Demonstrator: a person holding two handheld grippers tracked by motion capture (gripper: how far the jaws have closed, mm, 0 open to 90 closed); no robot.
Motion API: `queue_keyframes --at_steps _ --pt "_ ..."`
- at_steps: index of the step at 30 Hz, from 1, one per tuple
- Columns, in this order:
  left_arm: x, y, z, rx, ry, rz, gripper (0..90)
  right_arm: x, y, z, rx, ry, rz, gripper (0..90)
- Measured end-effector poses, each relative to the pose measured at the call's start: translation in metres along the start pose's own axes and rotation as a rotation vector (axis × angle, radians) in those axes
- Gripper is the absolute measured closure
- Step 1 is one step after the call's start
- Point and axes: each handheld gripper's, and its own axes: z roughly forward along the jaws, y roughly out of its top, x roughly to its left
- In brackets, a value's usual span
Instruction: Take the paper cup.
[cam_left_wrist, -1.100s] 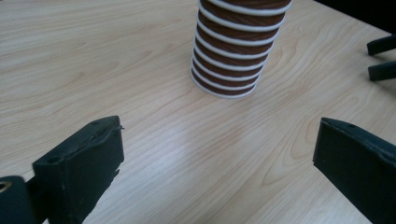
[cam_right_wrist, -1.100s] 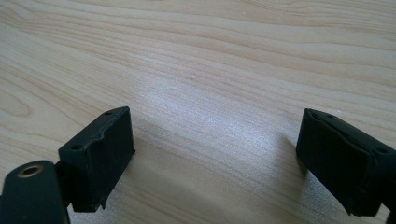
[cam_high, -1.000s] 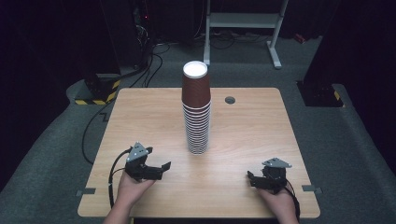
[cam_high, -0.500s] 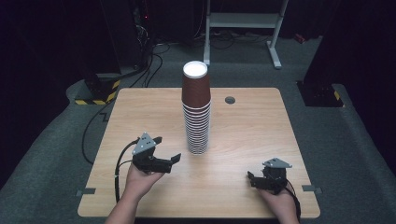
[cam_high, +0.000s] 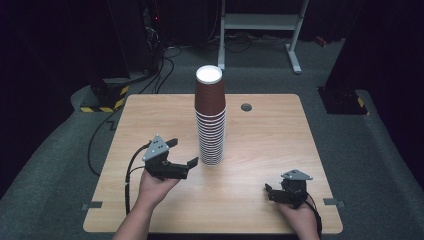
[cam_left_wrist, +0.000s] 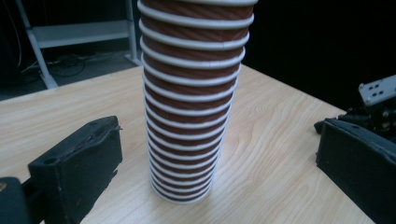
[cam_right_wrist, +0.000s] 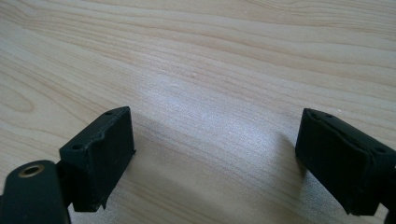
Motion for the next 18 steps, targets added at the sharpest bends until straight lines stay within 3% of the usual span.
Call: queue_keyframes --at_steps 2,13,18 --pt "-0.002 0.007 -0.002 -0.003 -0.024 0.010 1.0 0.000 0.000 0.000 0.000 0.000 0.000 11.2" --pt "-0.012 0.033 0.001 -0.041 -0.010 0.070 0.1 0.000 0.000 0.000 0.000 0.000 0.002 11.4" --pt "-0.015 0.045 0.001 -0.076 0.011 0.076 0.1 0.000 0.000 0.000 -0.001 -0.002 0.001 11.6"
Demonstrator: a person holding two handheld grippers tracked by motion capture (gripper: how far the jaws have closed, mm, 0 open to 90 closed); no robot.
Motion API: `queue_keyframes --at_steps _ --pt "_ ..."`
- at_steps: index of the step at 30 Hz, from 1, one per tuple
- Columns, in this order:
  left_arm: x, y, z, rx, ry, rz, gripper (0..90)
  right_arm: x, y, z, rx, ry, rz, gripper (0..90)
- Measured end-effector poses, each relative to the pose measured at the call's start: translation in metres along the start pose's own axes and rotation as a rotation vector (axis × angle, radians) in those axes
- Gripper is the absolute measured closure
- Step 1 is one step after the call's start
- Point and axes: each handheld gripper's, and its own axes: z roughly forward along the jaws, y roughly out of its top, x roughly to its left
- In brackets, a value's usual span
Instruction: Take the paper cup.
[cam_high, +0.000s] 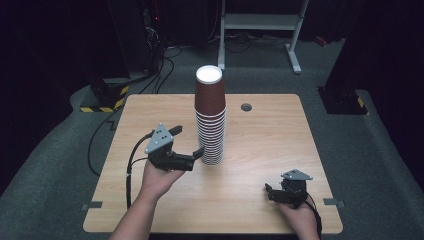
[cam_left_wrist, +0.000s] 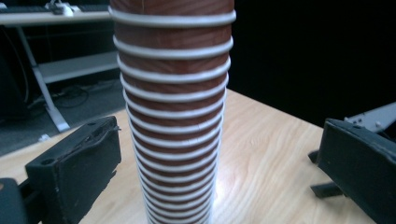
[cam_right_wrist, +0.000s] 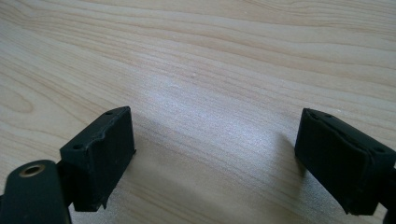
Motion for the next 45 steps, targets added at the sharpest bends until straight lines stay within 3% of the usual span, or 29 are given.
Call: queue_keyframes --at_steps 11,24,30,41,45 --pt "0.003 0.024 0.005 -0.033 0.011 0.022 0.1 0.000 0.000 0.000 0.000 0.001 0.001 11.5" --pt "0.005 0.045 0.014 -0.061 0.003 -0.011 0.1 -0.001 0.001 0.001 0.005 0.004 0.000 9.7" --pt "0.005 0.058 0.018 -0.066 0.008 0.016 0.1 0.000 0.000 0.001 0.005 -0.002 0.008 9.7" --pt "0.011 0.074 0.033 -0.066 -0.007 0.001 0.1 0.000 0.000 0.001 0.006 -0.002 0.006 9.6" --pt "0.013 0.078 0.034 -0.077 0.008 0.007 0.1 0.000 0.000 0.001 0.005 -0.003 0.004 9.6"
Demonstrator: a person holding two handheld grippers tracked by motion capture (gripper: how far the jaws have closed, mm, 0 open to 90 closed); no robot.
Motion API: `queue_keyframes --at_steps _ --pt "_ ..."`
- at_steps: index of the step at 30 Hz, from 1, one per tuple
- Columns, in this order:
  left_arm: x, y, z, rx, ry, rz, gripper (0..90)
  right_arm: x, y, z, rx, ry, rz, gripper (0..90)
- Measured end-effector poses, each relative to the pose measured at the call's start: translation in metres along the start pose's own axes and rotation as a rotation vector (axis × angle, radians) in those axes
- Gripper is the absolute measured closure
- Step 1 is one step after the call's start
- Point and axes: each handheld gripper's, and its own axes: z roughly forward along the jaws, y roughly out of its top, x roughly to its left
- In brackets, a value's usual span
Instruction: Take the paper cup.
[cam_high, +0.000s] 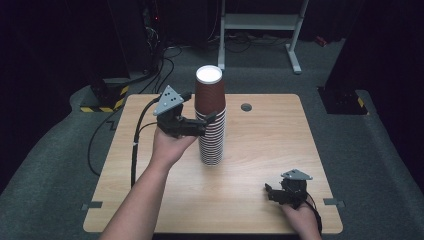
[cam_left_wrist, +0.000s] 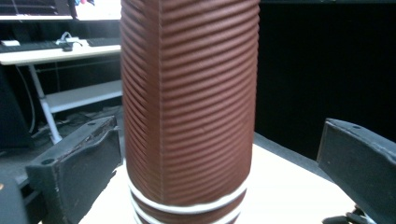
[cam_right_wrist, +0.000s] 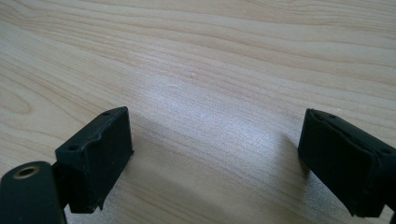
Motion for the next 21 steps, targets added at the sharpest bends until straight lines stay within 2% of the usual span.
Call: queue_keyframes --at_steps 5,9,11,16,21 --pt "0.006 0.000 0.005 0.002 0.004 -0.010 0.1 0.000 0.000 0.000 0.001 0.002 -0.001 9.5" --pt "0.010 0.003 0.014 0.011 -0.019 -0.009 0.1 0.000 0.000 0.000 0.001 0.002 -0.001 9.6" --pt "0.010 0.004 0.017 0.005 -0.016 -0.003 0.2 0.000 0.000 0.000 0.000 0.004 -0.007 9.5" --pt "0.014 0.009 0.028 0.047 -0.025 -0.004 0.2 0.000 0.001 0.001 -0.001 0.007 -0.009 9.6" --pt "0.014 0.013 0.037 0.050 -0.036 0.000 0.7 0.000 0.001 0.001 -0.001 0.007 -0.008 9.6"
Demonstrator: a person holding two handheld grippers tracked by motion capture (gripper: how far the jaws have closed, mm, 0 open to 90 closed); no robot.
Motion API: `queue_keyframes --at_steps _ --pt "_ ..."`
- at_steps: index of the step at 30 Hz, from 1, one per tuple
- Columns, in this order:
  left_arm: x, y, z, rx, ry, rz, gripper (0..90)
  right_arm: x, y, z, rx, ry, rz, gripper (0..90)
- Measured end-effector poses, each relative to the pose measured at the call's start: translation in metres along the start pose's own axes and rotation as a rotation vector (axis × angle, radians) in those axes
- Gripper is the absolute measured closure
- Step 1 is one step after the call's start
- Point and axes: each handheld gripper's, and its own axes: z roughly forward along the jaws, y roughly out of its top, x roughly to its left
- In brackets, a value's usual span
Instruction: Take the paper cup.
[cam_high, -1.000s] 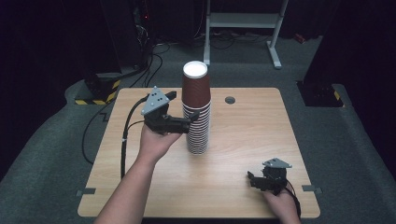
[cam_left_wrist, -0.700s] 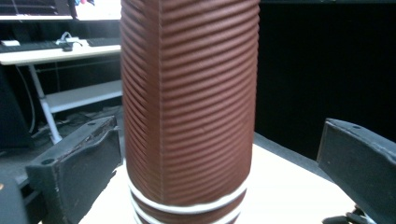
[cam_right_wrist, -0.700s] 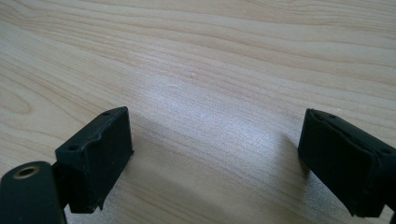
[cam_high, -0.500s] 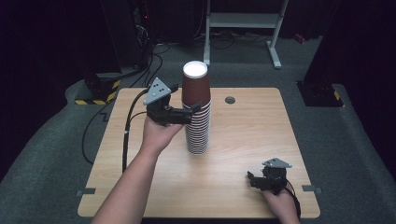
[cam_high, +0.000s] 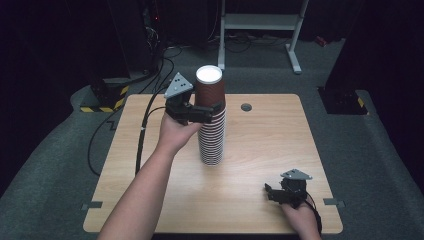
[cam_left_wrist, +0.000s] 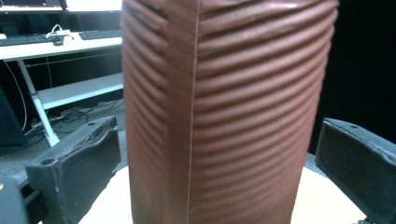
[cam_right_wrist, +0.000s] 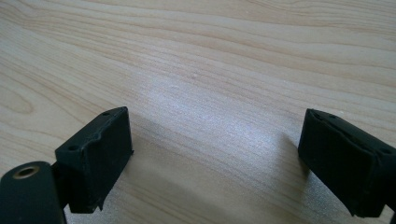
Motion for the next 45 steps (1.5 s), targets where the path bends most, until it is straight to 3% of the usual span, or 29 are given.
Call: queue_keyframes --at_steps 7,17,20,26,31,35,40,45 --pt "0.001 0.002 0.006 -0.010 -0.007 -0.004 1.6 0.000 0.000 0.000 0.000 -0.001 0.002 9.6" --pt "0.002 -0.001 0.002 -0.046 0.010 -0.001 14.1 0.000 0.000 0.000 0.001 0.001 -0.001 9.6" --pt "0.003 -0.002 0.001 -0.048 0.004 -0.008 14.1 0.000 -0.001 0.000 0.000 -0.001 -0.001 9.6" --pt "0.000 0.002 -0.003 -0.044 0.039 0.006 13.3 0.001 -0.001 -0.001 0.001 0.000 0.001 9.6" --pt "0.001 0.005 -0.006 -0.046 0.035 0.005 10.6 0.001 -0.001 -0.001 0.001 0.000 0.001 9.6" --pt "-0.002 0.007 -0.008 -0.056 0.038 0.026 15.5 0.001 -0.001 -0.001 0.000 0.000 0.003 9.6" --pt "-0.001 0.010 -0.009 -0.060 0.035 0.023 16.9 0.001 -0.001 -0.001 0.000 0.000 0.003 9.6" --pt "0.000 0.013 -0.011 -0.096 0.030 0.007 17.3 0.001 -0.001 -0.001 0.000 0.000 0.002 9.6"
